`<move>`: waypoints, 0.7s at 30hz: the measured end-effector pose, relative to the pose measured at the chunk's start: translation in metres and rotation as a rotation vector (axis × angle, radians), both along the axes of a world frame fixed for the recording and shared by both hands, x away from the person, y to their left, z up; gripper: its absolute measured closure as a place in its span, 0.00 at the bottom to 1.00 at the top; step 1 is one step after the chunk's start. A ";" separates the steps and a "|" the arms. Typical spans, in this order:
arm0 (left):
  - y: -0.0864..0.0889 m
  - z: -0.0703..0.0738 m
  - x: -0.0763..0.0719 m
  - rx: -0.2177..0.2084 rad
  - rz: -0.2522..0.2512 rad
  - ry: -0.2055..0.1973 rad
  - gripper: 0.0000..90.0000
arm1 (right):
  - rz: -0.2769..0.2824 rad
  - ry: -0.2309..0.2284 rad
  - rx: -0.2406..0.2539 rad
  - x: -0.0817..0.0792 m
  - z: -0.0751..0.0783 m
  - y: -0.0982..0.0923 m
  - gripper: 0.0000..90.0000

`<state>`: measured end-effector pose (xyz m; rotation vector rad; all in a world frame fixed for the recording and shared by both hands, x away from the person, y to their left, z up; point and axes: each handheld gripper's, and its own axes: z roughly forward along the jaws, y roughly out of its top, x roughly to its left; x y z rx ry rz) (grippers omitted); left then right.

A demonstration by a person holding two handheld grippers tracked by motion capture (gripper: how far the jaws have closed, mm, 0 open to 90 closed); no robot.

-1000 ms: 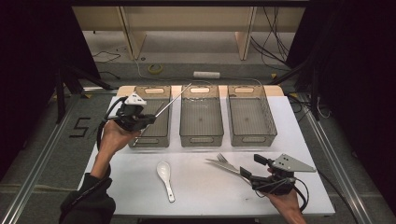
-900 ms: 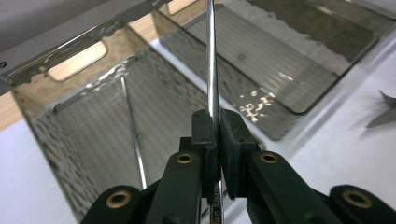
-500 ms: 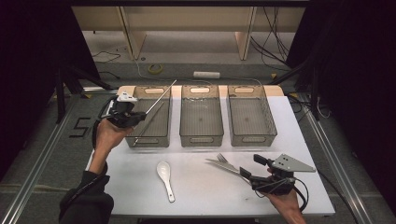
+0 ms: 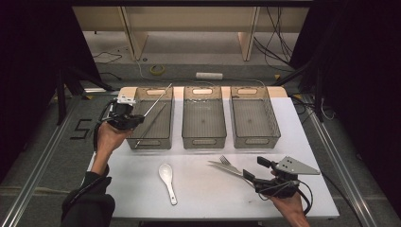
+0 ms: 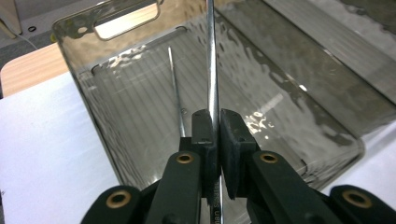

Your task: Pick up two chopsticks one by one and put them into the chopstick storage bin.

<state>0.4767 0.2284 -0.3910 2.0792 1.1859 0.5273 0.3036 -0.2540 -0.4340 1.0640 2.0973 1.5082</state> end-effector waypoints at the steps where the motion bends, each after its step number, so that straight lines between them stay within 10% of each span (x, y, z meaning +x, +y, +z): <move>1: 0.001 -0.001 0.000 0.000 0.005 0.002 0.94 | 0.000 0.001 0.000 0.000 0.000 0.000 0.29; 21: 0.009 -0.013 0.005 0.000 0.073 0.009 0.94 | 0.001 0.002 -0.005 0.000 0.000 0.000 0.29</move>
